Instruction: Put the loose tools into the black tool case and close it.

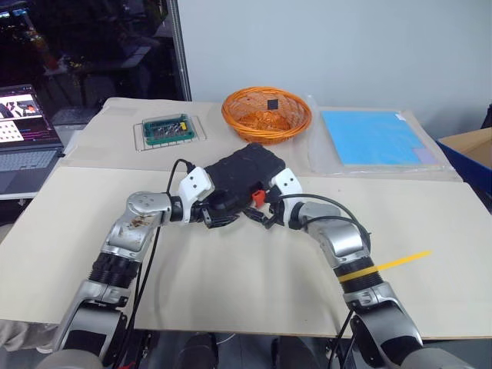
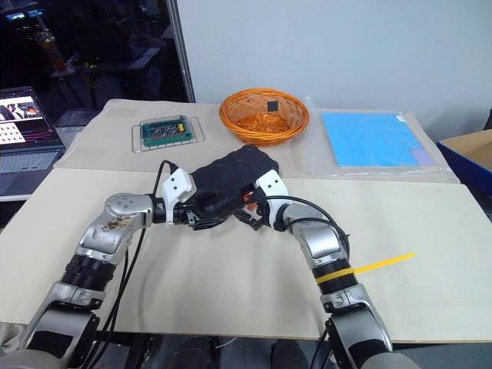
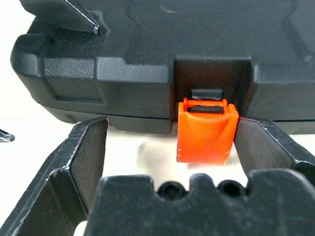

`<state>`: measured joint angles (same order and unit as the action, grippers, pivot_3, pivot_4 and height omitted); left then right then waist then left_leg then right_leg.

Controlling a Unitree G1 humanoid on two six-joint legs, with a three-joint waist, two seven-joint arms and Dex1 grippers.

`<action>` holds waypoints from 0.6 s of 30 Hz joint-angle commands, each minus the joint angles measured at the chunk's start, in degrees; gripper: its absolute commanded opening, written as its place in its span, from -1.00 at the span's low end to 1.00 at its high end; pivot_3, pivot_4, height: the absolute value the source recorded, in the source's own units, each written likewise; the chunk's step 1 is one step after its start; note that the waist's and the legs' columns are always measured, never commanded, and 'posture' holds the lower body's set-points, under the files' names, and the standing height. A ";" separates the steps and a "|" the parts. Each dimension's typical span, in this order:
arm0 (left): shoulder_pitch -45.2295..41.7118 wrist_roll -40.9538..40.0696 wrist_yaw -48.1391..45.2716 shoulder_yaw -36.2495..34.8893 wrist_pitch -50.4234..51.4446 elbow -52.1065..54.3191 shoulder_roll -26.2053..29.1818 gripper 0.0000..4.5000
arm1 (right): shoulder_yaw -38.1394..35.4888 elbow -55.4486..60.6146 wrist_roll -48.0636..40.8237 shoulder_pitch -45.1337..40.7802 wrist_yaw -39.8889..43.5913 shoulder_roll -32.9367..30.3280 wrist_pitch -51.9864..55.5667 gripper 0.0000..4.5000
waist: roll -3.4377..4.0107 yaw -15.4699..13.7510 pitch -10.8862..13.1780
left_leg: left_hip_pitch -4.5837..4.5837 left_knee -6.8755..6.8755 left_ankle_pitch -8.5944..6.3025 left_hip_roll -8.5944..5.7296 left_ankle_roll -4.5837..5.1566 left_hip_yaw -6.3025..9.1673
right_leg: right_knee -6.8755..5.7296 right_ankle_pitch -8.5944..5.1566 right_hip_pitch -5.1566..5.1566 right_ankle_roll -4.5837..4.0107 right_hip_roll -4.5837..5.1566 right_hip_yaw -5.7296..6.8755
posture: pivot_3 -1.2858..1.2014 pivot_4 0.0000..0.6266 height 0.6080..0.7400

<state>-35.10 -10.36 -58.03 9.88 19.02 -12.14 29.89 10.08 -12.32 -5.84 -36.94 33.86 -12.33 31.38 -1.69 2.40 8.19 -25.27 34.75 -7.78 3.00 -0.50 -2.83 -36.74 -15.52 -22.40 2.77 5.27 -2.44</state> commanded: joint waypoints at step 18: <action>2.39 1.79 -0.58 2.05 1.86 -3.20 0.22 1.00 | -2.65 0.10 -1.46 0.18 -2.38 -0.87 1.52 0.98 | 0.00 0.05 0.00 | 0.00 -0.01 0.02 0.00 0.03 -0.01 | 0.01 -0.01 0.01 0.02 -0.01 0.00 | 0.03 -0.52 1.00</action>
<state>-35.07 -10.36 -58.14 9.81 19.02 -12.12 29.90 8.06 -14.02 -5.90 -36.71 31.14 -13.62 32.80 -1.69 2.45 8.19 -25.27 34.74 -7.76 3.00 -0.46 -2.83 -36.74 -15.54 -22.39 2.79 5.26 -2.44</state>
